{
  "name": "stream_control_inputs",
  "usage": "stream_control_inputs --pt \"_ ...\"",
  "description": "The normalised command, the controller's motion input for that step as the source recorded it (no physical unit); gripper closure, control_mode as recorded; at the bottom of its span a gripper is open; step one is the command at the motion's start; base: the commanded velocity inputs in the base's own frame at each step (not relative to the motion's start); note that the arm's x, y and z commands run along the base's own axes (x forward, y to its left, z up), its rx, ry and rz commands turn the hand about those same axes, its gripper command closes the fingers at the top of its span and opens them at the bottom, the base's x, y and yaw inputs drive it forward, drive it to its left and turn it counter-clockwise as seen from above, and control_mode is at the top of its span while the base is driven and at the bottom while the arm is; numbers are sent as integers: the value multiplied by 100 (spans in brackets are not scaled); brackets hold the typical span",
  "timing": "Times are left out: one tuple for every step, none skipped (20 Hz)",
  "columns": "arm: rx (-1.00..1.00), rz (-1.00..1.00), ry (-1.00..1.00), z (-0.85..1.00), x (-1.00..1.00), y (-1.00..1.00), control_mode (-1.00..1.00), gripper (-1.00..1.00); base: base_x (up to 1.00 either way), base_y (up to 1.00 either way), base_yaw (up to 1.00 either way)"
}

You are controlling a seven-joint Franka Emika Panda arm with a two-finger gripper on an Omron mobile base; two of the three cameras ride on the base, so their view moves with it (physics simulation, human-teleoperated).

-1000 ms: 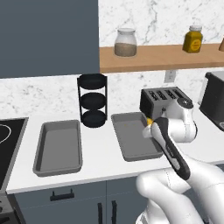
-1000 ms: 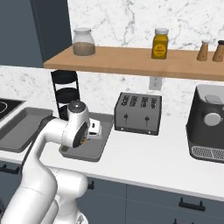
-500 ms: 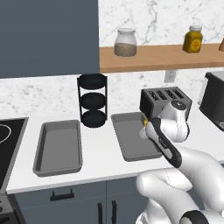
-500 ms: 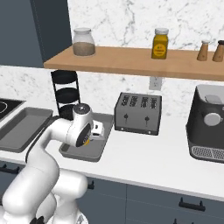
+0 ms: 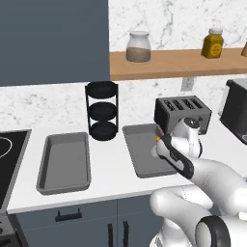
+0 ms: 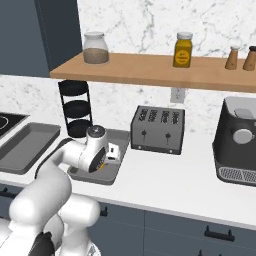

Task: Place one corn and one fish in each tupperware on the nearby counter, to pack two identical lunches.

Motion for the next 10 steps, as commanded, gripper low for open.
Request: stream_control_inputs --pt "0 0 0 -16 26 6 -100 100 0 0 0" --pt "0 0 0 -16 29 8 -100 100 0 0 0" --pt "0 0 0 -18 31 9 -100 100 0 0 0" --pt "0 0 0 -14 34 8 -100 100 0 0 0" --pt "0 0 0 -5 38 6 -100 100 0 0 0" --pt "0 0 0 0 40 2 -100 100 0 0 0" --pt "0 -1 0 0 44 0 -100 -100 0 0 0" --pt "0 -1 0 0 46 0 -100 -100 0 0 0" --pt "0 0 0 -2 46 0 -100 -100 0 0 0" --pt "0 0 0 -9 44 0 -100 -100 0 0 0"
